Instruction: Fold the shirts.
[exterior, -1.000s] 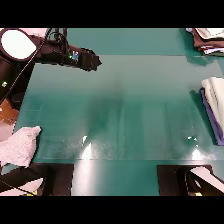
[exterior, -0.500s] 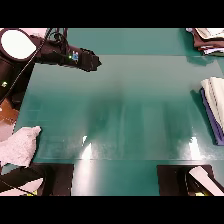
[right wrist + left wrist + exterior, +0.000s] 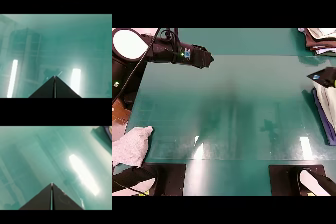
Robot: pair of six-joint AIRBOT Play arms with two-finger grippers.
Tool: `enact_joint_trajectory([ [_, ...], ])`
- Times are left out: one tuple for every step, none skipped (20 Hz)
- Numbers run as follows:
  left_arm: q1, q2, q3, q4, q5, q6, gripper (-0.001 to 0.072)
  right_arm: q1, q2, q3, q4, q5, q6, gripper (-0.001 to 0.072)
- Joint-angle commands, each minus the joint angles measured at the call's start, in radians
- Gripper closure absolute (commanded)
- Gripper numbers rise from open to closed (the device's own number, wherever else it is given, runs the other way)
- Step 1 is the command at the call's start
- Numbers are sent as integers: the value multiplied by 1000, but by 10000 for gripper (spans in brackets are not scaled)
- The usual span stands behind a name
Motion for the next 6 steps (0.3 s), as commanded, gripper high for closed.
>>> enact_joint_trajectory([
  [0,0,0,0,28,-1,684,94,0,0,1,-44,-2,697],
  [0,0,0,0,28,-1,684,94,0,0,1,-44,-2,697],
  [0,0,0,0,28,-1,684,91,0,0,1,-45,-2,697],
  [0,0,0,0,29,-1,684,89,0,0,0,-44,-2,697],
  [0,0,0,0,30,-1,684,89,0,0,0,-43,-2,697],
  [0,0,0,0,30,-1,684,89,0,0,0,-41,-2,697],
])
